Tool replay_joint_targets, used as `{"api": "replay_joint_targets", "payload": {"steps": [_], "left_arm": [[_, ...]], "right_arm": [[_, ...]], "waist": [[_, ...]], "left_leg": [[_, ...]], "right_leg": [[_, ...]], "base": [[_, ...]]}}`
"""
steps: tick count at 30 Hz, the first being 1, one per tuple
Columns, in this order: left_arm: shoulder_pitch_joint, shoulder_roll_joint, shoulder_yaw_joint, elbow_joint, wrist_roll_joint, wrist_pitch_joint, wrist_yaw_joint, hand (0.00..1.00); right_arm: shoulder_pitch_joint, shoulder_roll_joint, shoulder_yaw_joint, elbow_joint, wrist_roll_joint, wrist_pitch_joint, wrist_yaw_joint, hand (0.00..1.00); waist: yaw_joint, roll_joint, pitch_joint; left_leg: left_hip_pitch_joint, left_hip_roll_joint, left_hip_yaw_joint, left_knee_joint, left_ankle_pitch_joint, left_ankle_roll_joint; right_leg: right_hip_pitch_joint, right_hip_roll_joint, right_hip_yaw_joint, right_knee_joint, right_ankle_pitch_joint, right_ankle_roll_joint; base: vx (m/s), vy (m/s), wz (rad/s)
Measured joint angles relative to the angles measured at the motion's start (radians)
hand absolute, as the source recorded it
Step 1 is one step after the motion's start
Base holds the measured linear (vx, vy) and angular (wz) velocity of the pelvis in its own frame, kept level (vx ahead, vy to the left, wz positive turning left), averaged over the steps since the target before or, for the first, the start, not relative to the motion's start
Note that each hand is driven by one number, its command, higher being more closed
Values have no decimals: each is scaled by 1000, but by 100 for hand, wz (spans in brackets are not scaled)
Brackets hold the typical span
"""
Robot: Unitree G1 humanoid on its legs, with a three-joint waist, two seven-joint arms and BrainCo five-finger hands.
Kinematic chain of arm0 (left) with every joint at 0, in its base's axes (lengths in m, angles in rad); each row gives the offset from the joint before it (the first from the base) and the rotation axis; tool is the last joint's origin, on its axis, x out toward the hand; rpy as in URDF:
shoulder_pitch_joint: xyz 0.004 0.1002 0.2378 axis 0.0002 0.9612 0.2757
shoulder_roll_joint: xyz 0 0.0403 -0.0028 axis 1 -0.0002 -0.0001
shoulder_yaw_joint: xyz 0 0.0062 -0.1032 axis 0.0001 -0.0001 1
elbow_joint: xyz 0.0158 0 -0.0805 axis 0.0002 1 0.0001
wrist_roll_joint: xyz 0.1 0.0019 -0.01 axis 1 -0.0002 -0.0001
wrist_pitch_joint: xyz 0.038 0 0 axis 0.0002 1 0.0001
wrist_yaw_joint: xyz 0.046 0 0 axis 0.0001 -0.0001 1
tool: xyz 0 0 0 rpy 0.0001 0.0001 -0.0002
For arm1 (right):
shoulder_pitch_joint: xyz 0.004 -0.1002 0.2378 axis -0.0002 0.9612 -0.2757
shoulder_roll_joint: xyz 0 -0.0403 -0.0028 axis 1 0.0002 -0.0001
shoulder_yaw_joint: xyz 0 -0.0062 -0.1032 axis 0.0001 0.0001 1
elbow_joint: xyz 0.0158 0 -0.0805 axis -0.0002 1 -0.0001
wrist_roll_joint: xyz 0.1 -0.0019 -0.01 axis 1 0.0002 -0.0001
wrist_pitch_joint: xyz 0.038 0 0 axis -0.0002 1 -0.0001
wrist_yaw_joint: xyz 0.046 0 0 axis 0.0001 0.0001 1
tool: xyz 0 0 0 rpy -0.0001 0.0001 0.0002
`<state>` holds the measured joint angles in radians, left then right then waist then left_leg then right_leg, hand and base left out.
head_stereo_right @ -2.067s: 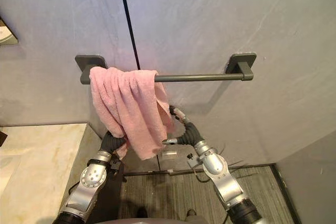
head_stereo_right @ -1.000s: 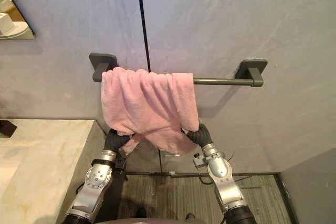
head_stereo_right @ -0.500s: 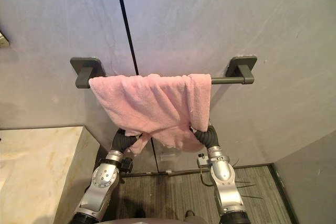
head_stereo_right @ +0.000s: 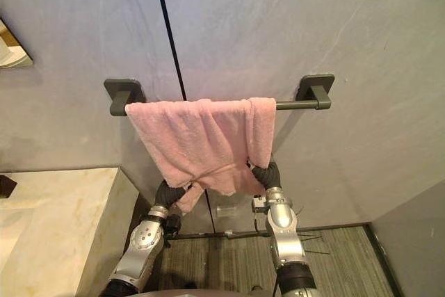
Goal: Organize washtable
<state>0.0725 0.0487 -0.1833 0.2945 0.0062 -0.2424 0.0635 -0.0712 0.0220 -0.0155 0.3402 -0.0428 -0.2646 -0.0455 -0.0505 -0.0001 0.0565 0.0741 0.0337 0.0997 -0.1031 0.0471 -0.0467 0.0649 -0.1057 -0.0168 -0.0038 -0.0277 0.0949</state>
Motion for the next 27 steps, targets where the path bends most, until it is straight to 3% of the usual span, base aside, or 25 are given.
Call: {"api": "replay_joint_targets", "payload": {"steps": [10,14,16,18,21,27], "left_arm": [[0,3,82,30,-13,19,7,0],[40,5,150,45,-23,43,35,0],[71,24,174,72,-37,52,51,0],[110,45,186,74,-45,65,51,0],[114,46,196,74,-77,71,52,0],[124,44,198,74,-111,71,50,0]], "right_arm": [[-16,13,-46,38,-7,0,-43,0],[-5,12,-122,38,-6,2,-91,0],[14,-2,-160,41,-6,18,-111,0],[48,-22,-178,88,-6,70,-129,0],[111,-25,-173,107,-6,99,-127,0],[176,-30,-174,120,-6,136,-128,0]], "waist": [[-10,-7,2],[-19,-13,6],[-16,-19,8],[-9,-23,14],[7,-20,22],[6,-21,23]], "left_leg": [[-8,-2,-10,0,0,0],[-5,-1,-9,0,1,1],[0,0,-8,0,0,1],[-1,0,0,0,-1,1],[0,1,9,5,-2,0],[4,1,9,6,-2,0]], "right_leg": [[7,-1,-10,-18,6,-1],[13,-1,-9,-23,6,-2],[20,-1,-10,-30,7,-2],[21,-1,-9,-33,7,-2],[21,-1,-8,-34,7,-3],[23,-1,-9,-34,8,-3]], "base": [[-3,-2,3],[0,0,0],[0,0,0],[0,0,0],[13,-18,-7],[3,-4,-1]]}}
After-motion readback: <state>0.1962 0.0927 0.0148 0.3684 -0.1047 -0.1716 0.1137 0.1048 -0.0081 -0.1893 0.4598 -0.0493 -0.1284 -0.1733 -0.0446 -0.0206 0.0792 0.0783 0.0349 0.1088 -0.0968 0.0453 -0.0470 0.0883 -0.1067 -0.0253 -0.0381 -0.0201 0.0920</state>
